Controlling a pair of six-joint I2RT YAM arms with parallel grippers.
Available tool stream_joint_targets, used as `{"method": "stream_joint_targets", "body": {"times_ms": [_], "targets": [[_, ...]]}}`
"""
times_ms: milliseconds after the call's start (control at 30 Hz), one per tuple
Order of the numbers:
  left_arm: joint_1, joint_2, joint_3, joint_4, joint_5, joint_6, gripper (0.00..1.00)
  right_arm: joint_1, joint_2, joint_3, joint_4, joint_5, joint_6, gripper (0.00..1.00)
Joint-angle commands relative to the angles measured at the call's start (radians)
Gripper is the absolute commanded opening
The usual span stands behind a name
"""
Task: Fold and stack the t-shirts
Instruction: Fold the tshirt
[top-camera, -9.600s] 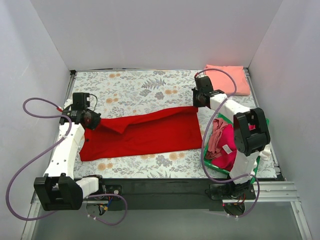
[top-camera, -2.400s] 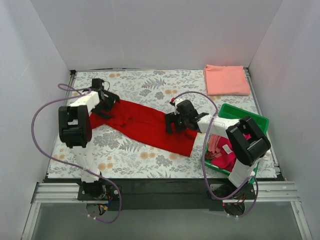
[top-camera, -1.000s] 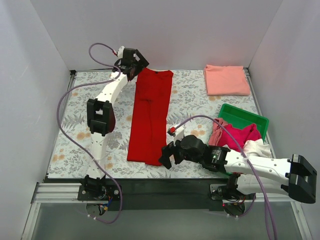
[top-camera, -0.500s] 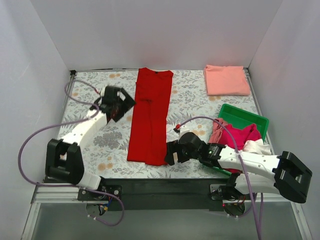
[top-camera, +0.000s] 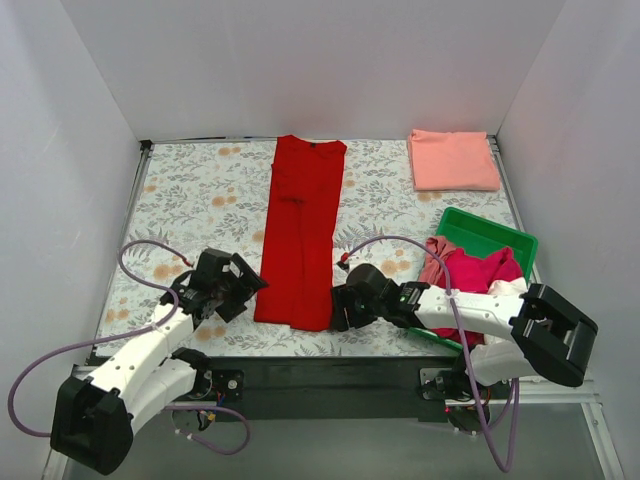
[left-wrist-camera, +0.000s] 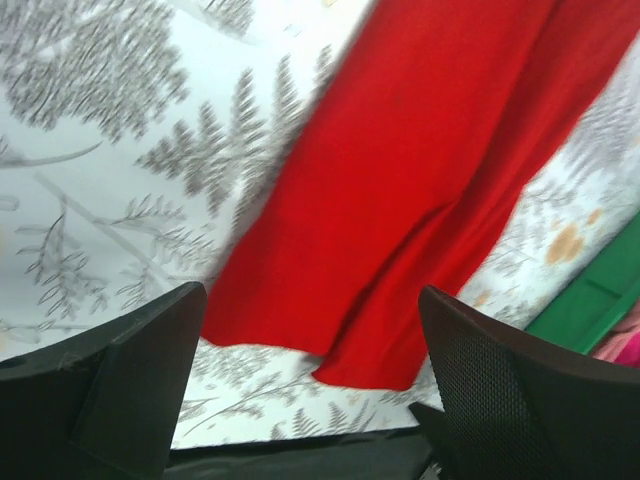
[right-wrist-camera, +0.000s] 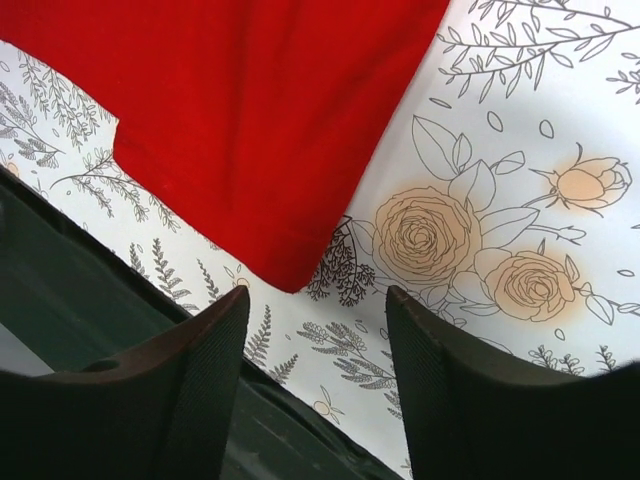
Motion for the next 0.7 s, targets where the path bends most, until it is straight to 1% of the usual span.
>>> {"method": "stream_joint_targets", "body": {"times_ms": [0,33,100,133,167,200,267,333,400,433,500,533,567,600,633,667], "targets": [[-0.005,-0.025,-0.07,-0.046,0.071,-0.031,0.83,-0.002,0.018,0.045,0.048,0.02,0.018,0.61],[-0.005,-0.025,-0.089,-0.046,0.076,-0.034,0.79,-0.003,0.026,0.048,0.053,0.023,0.018,0.56],[-0.003,-0.021,-0.109,-0.041,0.064,-0.038,0.71,-0.002,0.05,0.064,0.056,0.028,0.02,0.53],[-0.005,-0.015,-0.117,-0.038,0.065,-0.042,0.69,-0.002,0.06,0.068,0.057,0.026,0.018,0.48],[-0.003,0.005,-0.131,-0.029,0.1,-0.034,0.66,-0.002,0.078,0.071,0.06,0.024,0.018,0.47],[-0.005,0.014,-0.136,-0.012,0.114,-0.032,0.59,-0.002,0.084,0.074,0.063,0.021,0.021,0.44],[-0.006,0.034,-0.149,-0.01,0.122,-0.035,0.53,-0.003,0.106,0.076,0.071,0.012,0.029,0.39],[-0.012,0.056,-0.174,0.008,0.125,-0.035,0.41,-0.002,0.116,0.076,0.076,-0.008,0.038,0.31],[-0.014,0.071,-0.188,0.016,0.136,-0.034,0.32,0.0,0.129,0.068,0.106,-0.017,0.049,0.31],[-0.015,0.073,-0.189,0.019,0.136,-0.037,0.23,0.0,0.133,0.064,0.111,-0.046,0.06,0.31],[-0.018,0.073,-0.195,0.017,0.129,-0.043,0.14,0.003,0.136,0.044,0.128,-0.064,0.073,0.3],[-0.018,0.07,-0.2,0.016,0.133,-0.043,0.1,0.004,0.138,0.036,0.143,-0.072,0.078,0.27],[-0.02,0.067,-0.202,0.014,0.133,-0.046,0.0,0.007,0.137,0.024,0.154,-0.077,0.087,0.24],[-0.021,0.064,-0.203,0.014,0.137,-0.049,0.0,0.009,0.136,0.016,0.161,-0.092,0.09,0.19],[-0.023,0.059,-0.209,0.014,0.149,-0.054,0.0,0.015,0.133,0.008,0.174,-0.1,0.093,0.11],[-0.029,0.045,-0.214,0.01,0.152,-0.061,0.0,0.018,0.121,-0.007,0.175,-0.106,0.1,0.07]]}}
